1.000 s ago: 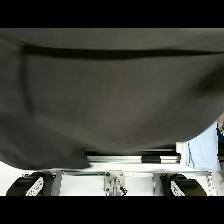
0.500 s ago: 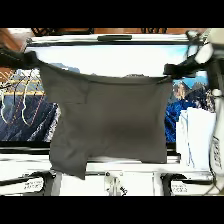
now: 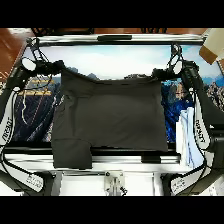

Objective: Fold the shirts.

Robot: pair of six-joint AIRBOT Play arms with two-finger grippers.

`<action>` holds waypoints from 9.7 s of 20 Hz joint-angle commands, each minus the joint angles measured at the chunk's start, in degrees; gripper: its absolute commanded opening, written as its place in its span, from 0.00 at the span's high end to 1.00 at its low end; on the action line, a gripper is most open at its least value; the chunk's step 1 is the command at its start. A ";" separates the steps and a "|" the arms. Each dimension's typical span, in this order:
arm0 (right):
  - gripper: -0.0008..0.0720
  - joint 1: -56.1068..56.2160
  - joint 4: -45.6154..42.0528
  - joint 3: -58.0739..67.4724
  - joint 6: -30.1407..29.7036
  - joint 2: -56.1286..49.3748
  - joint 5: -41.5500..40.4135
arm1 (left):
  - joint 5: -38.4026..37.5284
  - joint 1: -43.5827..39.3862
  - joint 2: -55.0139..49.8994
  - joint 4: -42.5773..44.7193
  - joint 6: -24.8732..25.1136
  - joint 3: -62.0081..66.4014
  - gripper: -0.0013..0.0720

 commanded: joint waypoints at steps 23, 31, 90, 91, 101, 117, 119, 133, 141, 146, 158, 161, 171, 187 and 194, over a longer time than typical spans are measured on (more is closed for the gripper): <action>0.90 0.00 -2.27 -9.05 -0.63 3.28 40.81 | -48.52 4.44 -3.04 4.07 4.35 -0.98 0.93; 0.90 0.02 -0.33 -10.97 -0.13 3.28 39.87 | -48.43 4.31 -3.37 4.20 2.80 -6.49 0.93; 0.57 -13.11 8.94 -66.62 -6.43 37.99 22.23 | -35.50 15.02 44.89 -2.08 7.21 -66.77 0.93; 0.80 -12.61 9.05 -66.60 -5.97 38.01 22.23 | -35.47 15.02 44.89 -2.08 7.48 -66.14 0.93; 0.90 -12.48 10.19 -42.84 -9.03 36.00 16.94 | -28.39 14.88 40.39 -5.66 16.35 -40.63 0.94; 0.70 -12.46 19.19 -27.04 -8.70 10.67 5.22 | -26.51 8.79 -0.48 -11.06 7.08 -4.22 0.92; 0.30 -12.52 19.58 -26.82 -10.82 10.64 7.08 | -29.29 8.66 -1.16 -11.06 7.08 -4.20 0.49; 0.06 -12.96 27.65 -24.06 -12.22 1.55 18.08 | -37.29 8.28 3.91 -15.34 7.34 -4.17 0.26; 0.90 -12.22 33.79 -22.18 -15.82 9.46 26.16 | -36.11 -2.95 3.19 -24.09 8.44 -4.55 0.93; 0.90 -12.22 37.13 -22.21 -13.55 28.09 31.43 | -26.88 -19.34 0.17 -24.11 6.08 -9.20 0.93; 0.90 -12.22 37.16 -22.21 -4.26 50.42 38.82 | -5.84 -37.38 -4.22 -40.19 4.48 -11.72 0.93; 0.90 -10.56 39.01 -22.21 -6.58 48.26 32.17 | -12.83 -31.04 0.07 -34.25 7.37 -11.72 0.93; 0.90 18.71 58.21 -21.27 -18.45 18.73 -1.64 | -29.07 2.23 31.85 -22.69 5.81 -11.72 0.93; 0.06 11.78 25.73 -10.08 -4.35 7.69 21.46 | -32.09 5.68 39.74 -21.66 5.51 -14.38 0.93; 0.06 3.50 11.32 -19.45 -2.08 9.46 35.21 | -32.15 5.68 39.74 -21.66 6.08 -14.38 0.93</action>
